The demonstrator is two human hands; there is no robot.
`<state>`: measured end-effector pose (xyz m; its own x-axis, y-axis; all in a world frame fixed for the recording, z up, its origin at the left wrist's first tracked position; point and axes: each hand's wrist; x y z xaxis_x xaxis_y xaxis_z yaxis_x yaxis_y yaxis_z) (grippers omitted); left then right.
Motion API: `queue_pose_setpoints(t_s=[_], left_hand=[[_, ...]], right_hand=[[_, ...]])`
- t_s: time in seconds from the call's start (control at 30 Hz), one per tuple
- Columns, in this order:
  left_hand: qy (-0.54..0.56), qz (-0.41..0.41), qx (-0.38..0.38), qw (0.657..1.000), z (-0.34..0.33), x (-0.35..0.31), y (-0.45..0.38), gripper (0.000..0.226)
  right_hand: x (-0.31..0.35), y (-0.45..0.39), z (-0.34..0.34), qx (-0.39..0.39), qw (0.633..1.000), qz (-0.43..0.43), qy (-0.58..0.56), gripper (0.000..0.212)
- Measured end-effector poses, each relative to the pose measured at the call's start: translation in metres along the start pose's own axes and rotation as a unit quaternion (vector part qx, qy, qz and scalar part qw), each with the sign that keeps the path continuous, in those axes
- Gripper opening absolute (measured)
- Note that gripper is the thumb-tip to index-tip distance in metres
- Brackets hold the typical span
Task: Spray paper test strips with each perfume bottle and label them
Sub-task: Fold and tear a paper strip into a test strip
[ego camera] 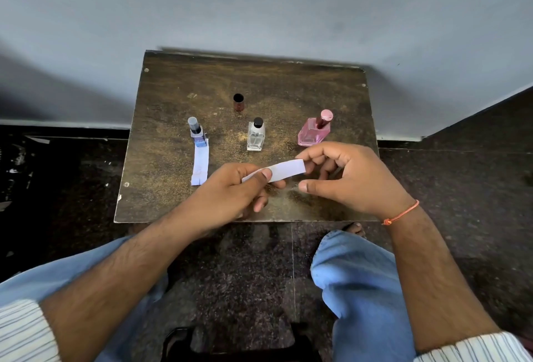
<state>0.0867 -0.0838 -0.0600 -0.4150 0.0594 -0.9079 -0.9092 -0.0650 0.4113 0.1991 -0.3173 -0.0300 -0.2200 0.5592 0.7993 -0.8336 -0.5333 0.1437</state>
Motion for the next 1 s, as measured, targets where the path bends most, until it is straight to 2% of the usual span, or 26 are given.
queue_pose_setpoints(t_s=[0.23,0.43,0.67,1.0], left_hand=[[0.007,0.03,0.003,1.0,0.006,-0.001,0.008,0.037],[-0.004,0.035,0.016,0.999,0.01,-0.004,0.013,0.038],[-0.008,0.045,0.018,0.999,0.014,-0.004,0.013,0.038],[0.029,0.045,0.003,0.999,0.013,0.001,0.011,0.032]], right_hand=[[0.004,-0.002,-0.007,-0.035,0.999,0.031,0.001,0.038],[0.008,-0.003,-0.015,-0.008,0.998,0.046,0.045,0.043],[0.013,-0.004,-0.017,-0.022,0.997,0.053,0.059,0.043],[0.014,-0.004,-0.018,0.023,0.997,0.008,-0.07,0.041]])
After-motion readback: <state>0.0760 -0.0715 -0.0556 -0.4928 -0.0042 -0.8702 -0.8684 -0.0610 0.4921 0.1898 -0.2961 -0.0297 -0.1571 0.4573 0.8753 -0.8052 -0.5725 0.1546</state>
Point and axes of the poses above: each hand's wrist, its own y-axis away from the middle knuckle, its own z-axis out of the back of the hand, x = y × z, and after that the axes turned 9 degrees about -x, right-handed
